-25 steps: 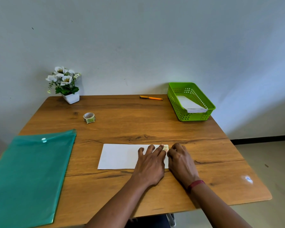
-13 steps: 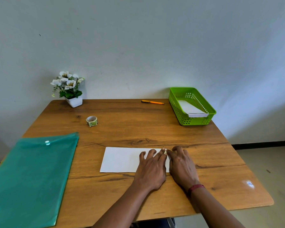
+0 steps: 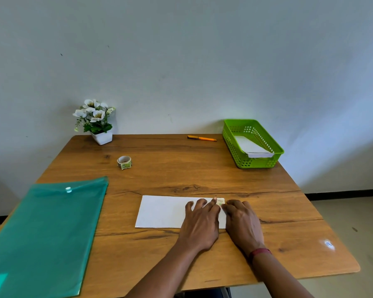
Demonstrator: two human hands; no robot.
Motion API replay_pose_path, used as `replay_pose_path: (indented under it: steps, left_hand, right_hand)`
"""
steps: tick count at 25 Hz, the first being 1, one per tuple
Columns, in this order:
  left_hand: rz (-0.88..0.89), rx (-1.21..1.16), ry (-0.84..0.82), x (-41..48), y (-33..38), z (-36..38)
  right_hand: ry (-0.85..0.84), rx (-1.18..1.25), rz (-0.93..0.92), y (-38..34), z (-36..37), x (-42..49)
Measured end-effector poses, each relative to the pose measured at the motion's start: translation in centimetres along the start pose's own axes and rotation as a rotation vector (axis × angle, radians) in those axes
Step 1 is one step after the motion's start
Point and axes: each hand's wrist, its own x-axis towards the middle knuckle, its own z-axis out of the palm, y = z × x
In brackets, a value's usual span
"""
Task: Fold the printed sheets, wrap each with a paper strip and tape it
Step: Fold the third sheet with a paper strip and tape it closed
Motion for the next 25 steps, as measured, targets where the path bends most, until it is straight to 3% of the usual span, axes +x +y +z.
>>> replay_pose_path:
  steps: [5, 8, 11, 15, 19, 22, 25]
  left_hand:
    - [-0.061, -0.225, 0.221, -0.8, -1.7, -1.5]
    - [-0.202, -0.256, 0.266, -1.5, -5.1, -3.4]
    - [-0.322, -0.182, 0.201, -1.9, -9.3, -5.4]
    - [-0.340, -0.033, 0.054, -2.6, -12.6, -6.4]
    - [-0.344, 0.024, -0.023, -3.1, -13.3, -5.9]
    - [-0.355, 0.205, -0.046, -3.2, -12.9, -6.0]
    - [-0.497, 0.162, -0.103, -2.6, -12.0, -6.6]
  right_hand:
    - [0.126, 0.126, -0.034, -0.6, -0.5, -1.2]
    - [0.143, 0.193, -0.102, -2.8, -0.5, -2.7]
    - [0.089, 0.227, -0.169, -6.2, 0.0, -3.4]
    - [-0.005, 0.178, -0.219, -10.4, 0.8, -3.5]
    - [-0.059, 0.103, -0.190, -12.6, 1.3, -3.1]
    - [-0.084, 0.058, -0.177, -12.4, 1.4, -2.7]
    - [-0.172, 0.096, -0.113, -12.0, 1.7, -2.5]
